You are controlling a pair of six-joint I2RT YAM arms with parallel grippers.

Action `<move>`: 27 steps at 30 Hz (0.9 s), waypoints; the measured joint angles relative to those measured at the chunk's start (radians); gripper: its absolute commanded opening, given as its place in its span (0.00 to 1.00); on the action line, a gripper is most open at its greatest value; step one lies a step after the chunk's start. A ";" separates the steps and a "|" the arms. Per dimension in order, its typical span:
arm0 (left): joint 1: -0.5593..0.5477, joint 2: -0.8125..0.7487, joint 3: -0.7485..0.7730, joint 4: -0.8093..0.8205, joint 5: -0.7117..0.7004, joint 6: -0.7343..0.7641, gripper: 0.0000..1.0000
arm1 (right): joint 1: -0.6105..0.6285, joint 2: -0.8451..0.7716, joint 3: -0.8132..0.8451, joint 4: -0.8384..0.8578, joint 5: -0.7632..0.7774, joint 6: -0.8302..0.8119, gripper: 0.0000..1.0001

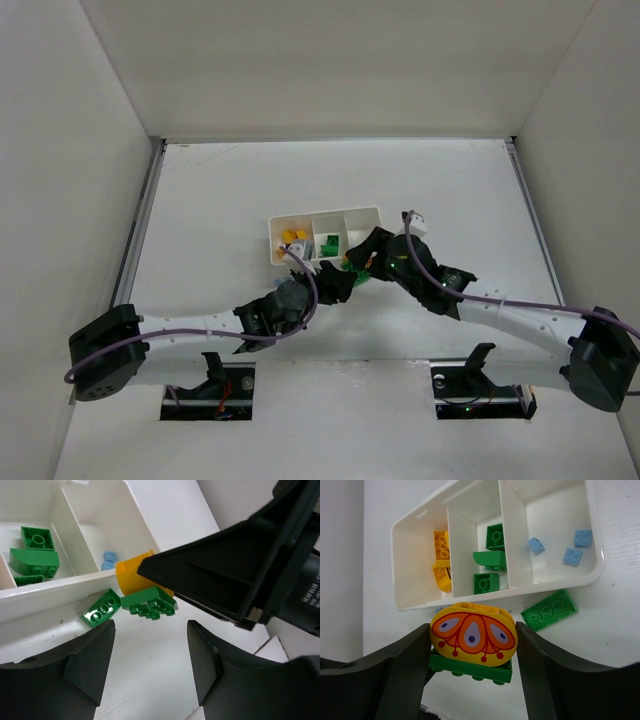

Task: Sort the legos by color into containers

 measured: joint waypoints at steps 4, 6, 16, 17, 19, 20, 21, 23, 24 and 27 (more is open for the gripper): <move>0.014 0.054 -0.020 0.082 -0.012 -0.002 0.51 | 0.003 -0.005 0.000 0.014 -0.002 0.032 0.49; 0.017 0.071 -0.020 0.105 -0.014 -0.003 0.50 | 0.006 -0.009 0.000 0.023 -0.002 0.046 0.49; 0.023 0.075 -0.024 0.187 -0.026 -0.010 0.51 | 0.021 -0.016 0.000 0.057 -0.005 0.072 0.49; 0.023 0.078 -0.024 0.195 -0.026 -0.010 0.50 | 0.023 -0.016 0.000 0.058 -0.006 0.074 0.49; 0.023 0.087 -0.024 0.206 -0.027 -0.014 0.47 | 0.026 -0.016 0.000 0.060 -0.006 0.074 0.49; 0.023 0.093 -0.025 0.212 -0.027 -0.016 0.45 | 0.028 -0.016 0.000 0.061 -0.006 0.074 0.49; 0.023 0.100 -0.025 0.218 -0.027 -0.017 0.41 | 0.028 -0.016 0.000 0.063 -0.007 0.074 0.49; 0.023 0.111 -0.025 0.226 -0.027 -0.018 0.34 | 0.029 -0.016 0.000 0.068 -0.007 0.075 0.49; 0.023 0.116 -0.025 0.231 -0.027 -0.022 0.30 | 0.029 -0.016 0.000 0.069 -0.006 0.075 0.49; 0.023 0.118 -0.025 0.242 -0.029 -0.031 0.23 | 0.028 -0.016 -0.001 0.076 -0.003 0.082 0.49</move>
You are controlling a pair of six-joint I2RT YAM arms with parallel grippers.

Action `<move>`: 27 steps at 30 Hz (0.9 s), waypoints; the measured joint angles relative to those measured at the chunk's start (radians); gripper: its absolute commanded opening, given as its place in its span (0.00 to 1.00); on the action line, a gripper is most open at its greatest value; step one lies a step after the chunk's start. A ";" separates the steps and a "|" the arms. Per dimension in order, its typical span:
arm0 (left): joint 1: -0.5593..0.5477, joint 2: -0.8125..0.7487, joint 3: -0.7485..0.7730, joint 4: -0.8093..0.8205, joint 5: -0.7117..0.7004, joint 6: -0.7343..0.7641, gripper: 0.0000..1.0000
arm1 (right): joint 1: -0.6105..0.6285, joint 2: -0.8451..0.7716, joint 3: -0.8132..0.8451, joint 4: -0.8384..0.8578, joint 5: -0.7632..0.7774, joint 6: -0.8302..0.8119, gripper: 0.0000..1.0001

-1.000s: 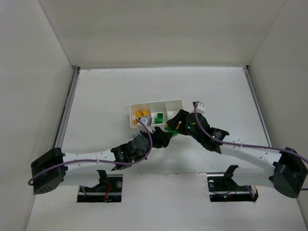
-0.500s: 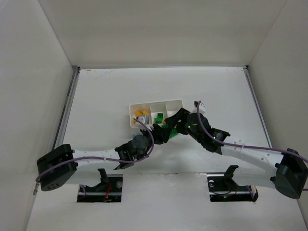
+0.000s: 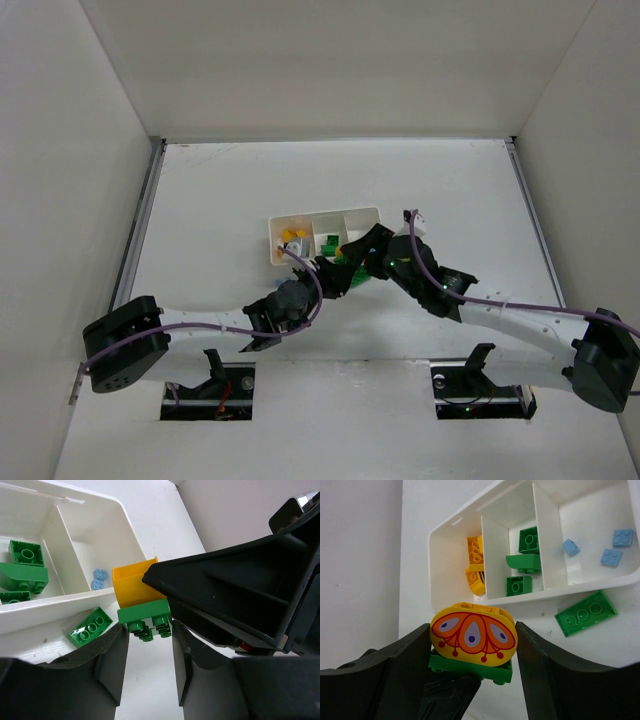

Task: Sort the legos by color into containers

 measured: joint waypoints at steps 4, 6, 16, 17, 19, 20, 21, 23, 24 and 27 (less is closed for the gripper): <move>-0.002 -0.001 -0.001 0.002 -0.005 -0.002 0.19 | 0.000 -0.002 -0.002 0.003 0.001 0.000 0.49; -0.005 -0.003 -0.008 0.005 -0.005 -0.004 0.18 | -0.001 -0.005 -0.011 0.012 -0.001 0.000 0.48; -0.016 -0.117 -0.084 -0.010 0.005 -0.027 0.14 | -0.023 -0.010 -0.028 0.047 -0.052 -0.020 0.48; -0.017 -0.132 -0.091 -0.016 0.005 -0.031 0.14 | -0.033 -0.010 -0.028 0.047 -0.047 -0.025 0.48; -0.019 -0.151 -0.101 -0.026 0.002 -0.035 0.14 | -0.051 -0.010 -0.027 0.047 -0.035 -0.035 0.48; -0.022 -0.158 -0.106 -0.028 0.002 -0.038 0.14 | -0.060 -0.010 -0.027 0.047 -0.031 -0.043 0.48; -0.024 -0.163 -0.111 -0.032 0.002 -0.040 0.14 | -0.064 -0.010 -0.026 0.047 -0.028 -0.049 0.48; -0.028 -0.170 -0.120 -0.035 0.002 -0.043 0.14 | -0.069 -0.008 -0.019 0.047 -0.026 -0.062 0.48; -0.028 -0.174 -0.124 -0.041 0.002 -0.045 0.14 | -0.071 -0.004 -0.013 0.047 -0.026 -0.068 0.48; -0.029 -0.210 -0.136 -0.070 0.002 -0.045 0.14 | -0.073 0.030 0.022 0.048 -0.027 -0.084 0.48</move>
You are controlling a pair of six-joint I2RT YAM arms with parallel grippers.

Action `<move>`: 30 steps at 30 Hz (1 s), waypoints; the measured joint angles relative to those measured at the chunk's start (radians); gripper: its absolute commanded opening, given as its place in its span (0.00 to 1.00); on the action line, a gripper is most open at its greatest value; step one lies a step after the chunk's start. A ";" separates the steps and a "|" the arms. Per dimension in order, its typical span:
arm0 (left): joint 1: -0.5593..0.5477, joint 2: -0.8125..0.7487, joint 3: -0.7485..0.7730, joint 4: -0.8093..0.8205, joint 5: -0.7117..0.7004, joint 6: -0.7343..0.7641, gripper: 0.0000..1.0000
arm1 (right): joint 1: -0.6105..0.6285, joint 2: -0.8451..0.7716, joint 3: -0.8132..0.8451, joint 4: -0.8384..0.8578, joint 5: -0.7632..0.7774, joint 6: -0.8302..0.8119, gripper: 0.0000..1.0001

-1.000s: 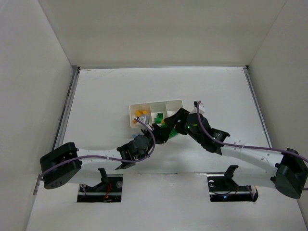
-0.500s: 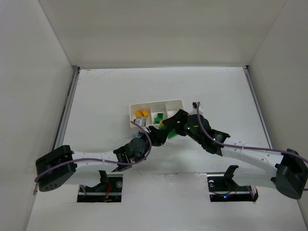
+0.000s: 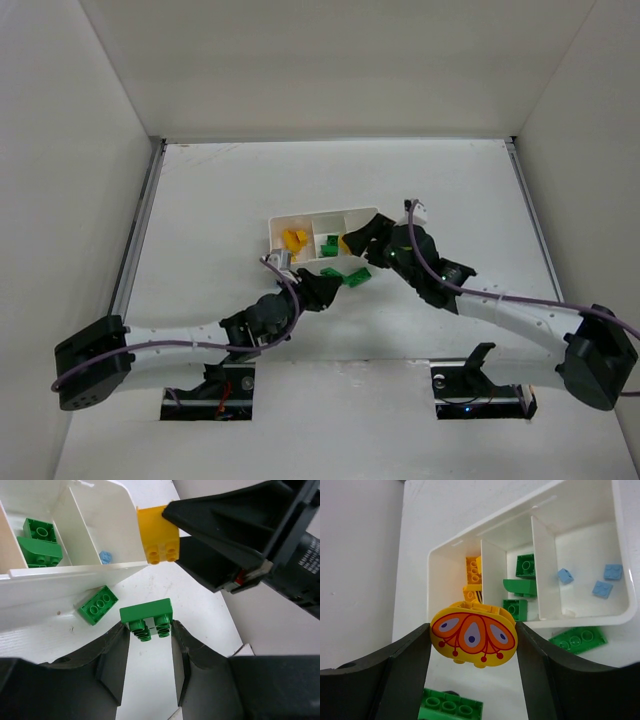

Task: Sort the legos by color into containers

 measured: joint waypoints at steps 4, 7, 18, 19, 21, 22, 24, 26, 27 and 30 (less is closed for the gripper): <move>0.007 -0.149 -0.012 -0.097 -0.006 0.005 0.14 | 0.005 0.100 0.071 0.004 -0.003 -0.026 0.48; 0.024 -0.307 -0.013 -0.193 -0.024 0.015 0.14 | 0.021 0.201 0.139 0.012 -0.013 -0.043 0.49; 0.048 -0.649 -0.013 -0.540 -0.122 0.075 0.14 | 0.059 0.501 0.375 0.037 -0.072 -0.075 0.59; 0.050 -0.657 -0.013 -0.561 -0.130 0.084 0.14 | 0.059 0.517 0.392 0.037 -0.076 -0.076 0.63; 0.056 -0.664 -0.009 -0.593 -0.144 0.104 0.14 | 0.060 0.544 0.422 0.038 -0.083 -0.078 0.72; 0.061 -0.663 -0.005 -0.601 -0.148 0.114 0.14 | 0.060 0.553 0.431 0.039 -0.087 -0.078 0.75; 0.073 -0.647 0.009 -0.612 -0.154 0.130 0.15 | 0.059 0.558 0.440 0.039 -0.096 -0.081 0.78; 0.087 -0.607 0.031 -0.609 -0.156 0.141 0.15 | 0.057 0.556 0.440 0.043 -0.104 -0.085 0.79; 0.093 -0.578 0.043 -0.603 -0.156 0.148 0.15 | 0.053 0.554 0.439 0.047 -0.108 -0.085 0.79; 0.104 -0.477 0.070 -0.566 -0.150 0.163 0.15 | 0.032 0.522 0.402 0.073 -0.120 -0.086 0.80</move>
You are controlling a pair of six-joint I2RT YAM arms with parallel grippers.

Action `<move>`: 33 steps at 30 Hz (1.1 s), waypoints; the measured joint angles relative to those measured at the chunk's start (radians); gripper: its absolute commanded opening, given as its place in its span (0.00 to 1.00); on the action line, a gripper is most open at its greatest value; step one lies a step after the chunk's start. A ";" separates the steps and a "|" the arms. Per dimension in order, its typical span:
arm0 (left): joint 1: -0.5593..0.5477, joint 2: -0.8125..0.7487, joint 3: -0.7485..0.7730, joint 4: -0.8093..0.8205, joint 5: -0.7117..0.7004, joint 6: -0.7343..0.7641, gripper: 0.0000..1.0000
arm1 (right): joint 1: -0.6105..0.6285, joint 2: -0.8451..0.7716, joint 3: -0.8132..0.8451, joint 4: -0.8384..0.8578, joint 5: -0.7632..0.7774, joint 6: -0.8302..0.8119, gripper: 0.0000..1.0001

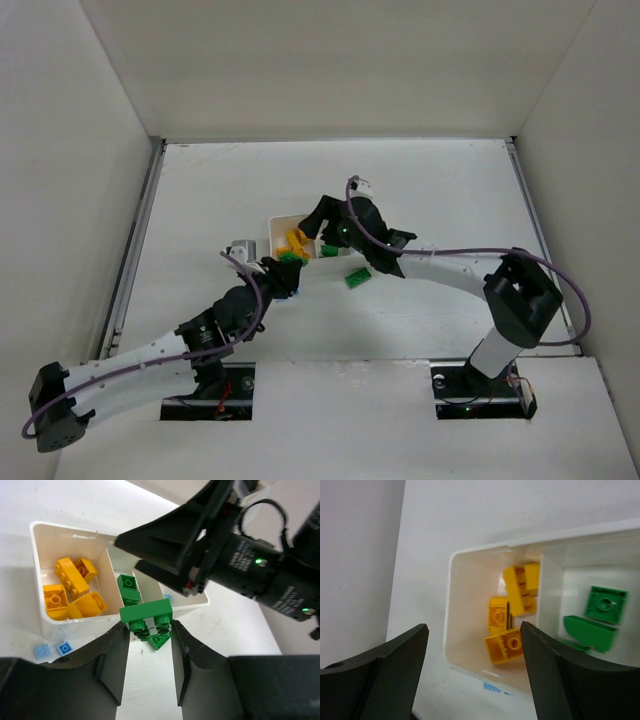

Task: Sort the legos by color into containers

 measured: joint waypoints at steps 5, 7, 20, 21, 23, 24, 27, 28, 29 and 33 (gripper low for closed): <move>0.035 0.182 0.046 0.075 0.026 0.030 0.15 | -0.079 -0.138 -0.145 0.043 -0.018 -0.006 0.54; 0.063 0.269 0.077 0.108 0.049 0.038 0.15 | -0.108 -0.210 -0.214 0.057 -0.016 -0.011 0.43; 0.259 0.808 0.362 0.208 0.262 0.043 0.18 | -0.121 -0.552 -0.554 0.053 0.057 -0.060 0.55; 0.267 0.829 0.374 0.209 0.272 0.043 0.19 | -0.117 -0.571 -0.565 0.045 0.070 -0.064 0.58; 0.275 0.858 0.391 0.209 0.284 0.042 0.25 | -0.102 -0.600 -0.581 0.024 0.088 -0.074 0.63; 0.278 0.872 0.398 0.209 0.290 0.040 0.28 | -0.091 -0.610 -0.585 0.013 0.097 -0.078 0.65; 0.281 0.897 0.411 0.209 0.301 0.038 0.40 | -0.056 -0.620 -0.590 -0.028 0.123 -0.085 0.65; 0.283 0.900 0.412 0.208 0.304 0.036 0.44 | -0.047 -0.619 -0.591 -0.043 0.130 -0.086 0.65; 0.284 0.901 0.412 0.207 0.307 0.035 0.46 | -0.037 -0.617 -0.591 -0.058 0.138 -0.088 0.65; 0.287 0.899 0.412 0.208 0.318 0.031 0.53 | -0.015 -0.586 -0.591 -0.104 0.157 -0.092 0.64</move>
